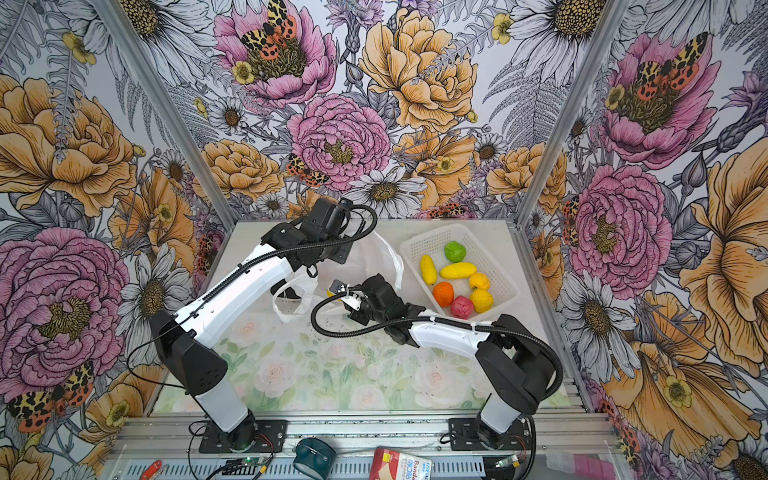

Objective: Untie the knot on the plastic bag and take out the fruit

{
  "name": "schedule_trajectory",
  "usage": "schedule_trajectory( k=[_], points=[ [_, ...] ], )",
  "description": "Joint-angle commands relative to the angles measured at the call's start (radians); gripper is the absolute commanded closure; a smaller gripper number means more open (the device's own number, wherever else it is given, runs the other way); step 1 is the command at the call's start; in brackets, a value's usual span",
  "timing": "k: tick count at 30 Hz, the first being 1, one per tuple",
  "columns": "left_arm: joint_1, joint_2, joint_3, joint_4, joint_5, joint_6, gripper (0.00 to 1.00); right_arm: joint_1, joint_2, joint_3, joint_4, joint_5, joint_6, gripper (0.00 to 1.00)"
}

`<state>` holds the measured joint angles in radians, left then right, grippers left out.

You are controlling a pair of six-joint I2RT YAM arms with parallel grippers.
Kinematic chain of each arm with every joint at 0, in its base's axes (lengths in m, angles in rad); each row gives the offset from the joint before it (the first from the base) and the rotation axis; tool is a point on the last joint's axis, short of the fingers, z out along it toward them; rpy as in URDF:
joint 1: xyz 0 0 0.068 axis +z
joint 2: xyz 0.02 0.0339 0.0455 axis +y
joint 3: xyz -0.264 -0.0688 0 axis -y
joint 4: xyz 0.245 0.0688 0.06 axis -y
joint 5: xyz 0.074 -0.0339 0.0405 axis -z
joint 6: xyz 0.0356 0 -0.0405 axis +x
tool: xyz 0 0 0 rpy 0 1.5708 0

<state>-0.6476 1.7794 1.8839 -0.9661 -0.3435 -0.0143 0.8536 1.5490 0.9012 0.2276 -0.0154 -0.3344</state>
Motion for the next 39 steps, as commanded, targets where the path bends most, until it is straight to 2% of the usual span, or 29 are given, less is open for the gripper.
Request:
schedule_trajectory(
  k=[1, 4, 8, 9, 12, 13, 16, 19, 22, 25, 28, 30, 31, 34, 35, 37, 38, 39],
  points=[
    [0.001, 0.106, 0.135, -0.007, -0.002, -0.021, 1.0, 0.01, -0.145, -0.067, 0.096, -0.04, 0.057, 0.95],
    [0.006, 0.209, 0.327, -0.047, -0.008, -0.036, 1.0, 0.01, -0.256, -0.148, 0.112, -0.027, 0.076, 0.94],
    [0.001, 0.379, 0.713, -0.155, 0.008, -0.04, 1.0, 0.001, -0.403, -0.238, 0.128, 0.043, 0.116, 0.98],
    [-0.001, 0.405, 0.769, -0.166, 0.018, -0.05, 1.0, -0.008, -0.44, -0.258, 0.133, 0.059, 0.13, 0.99],
    [-0.004, 0.436, 0.815, -0.164, 0.079, -0.101, 1.0, -0.054, -0.562, -0.314, 0.146, 0.119, 0.209, 0.99],
    [-0.008, 0.442, 0.812, -0.162, 0.091, -0.107, 1.0, -0.102, -0.605, -0.332, 0.145, 0.136, 0.248, 1.0],
    [-0.015, 0.451, 0.766, -0.163, 0.087, -0.111, 1.0, -0.214, -0.721, -0.379, 0.142, 0.197, 0.38, 0.99],
    [-0.026, 0.457, 0.712, -0.161, 0.064, -0.113, 1.0, -0.334, -0.797, -0.389, 0.077, 0.263, 0.517, 0.95],
    [-0.037, 0.468, 0.685, -0.161, 0.016, -0.101, 1.0, -0.46, -0.773, -0.34, -0.05, 0.271, 0.631, 0.94],
    [-0.041, 0.482, 0.668, -0.161, -0.015, -0.097, 1.0, -0.568, -0.655, -0.277, -0.13, 0.223, 0.719, 0.94],
    [-0.04, 0.5, 0.654, -0.16, -0.029, -0.096, 1.0, -0.662, -0.444, -0.173, -0.195, 0.11, 0.763, 0.95],
    [-0.039, 0.505, 0.64, -0.16, -0.032, -0.097, 1.0, -0.688, -0.301, -0.084, -0.237, 0.051, 0.761, 0.96],
    [-0.039, 0.506, 0.632, -0.158, -0.032, -0.099, 0.91, -0.692, -0.236, -0.044, -0.252, 0.035, 0.757, 0.96],
    [-0.039, 0.495, 0.61, -0.146, -0.028, -0.1, 0.46, -0.7, -0.074, 0.048, -0.254, 0.019, 0.758, 0.94],
    [-0.041, 0.483, 0.597, -0.135, -0.033, -0.099, 0.36, -0.705, -0.024, 0.076, -0.255, 0.019, 0.762, 0.91],
    [-0.047, 0.443, 0.553, -0.1, -0.046, -0.1, 0.24, -0.714, 0.047, 0.127, -0.256, 0.006, 0.766, 0.86],
    [-0.048, 0.419, 0.522, -0.076, -0.048, -0.1, 0.05, -0.717, 0.085, 0.153, -0.255, 0.0, 0.767, 0.84],
    [-0.049, 0.394, 0.495, -0.057, -0.045, -0.098, 0.01, -0.72, 0.113, 0.175, -0.259, -0.004, 0.768, 0.81]
  ],
)
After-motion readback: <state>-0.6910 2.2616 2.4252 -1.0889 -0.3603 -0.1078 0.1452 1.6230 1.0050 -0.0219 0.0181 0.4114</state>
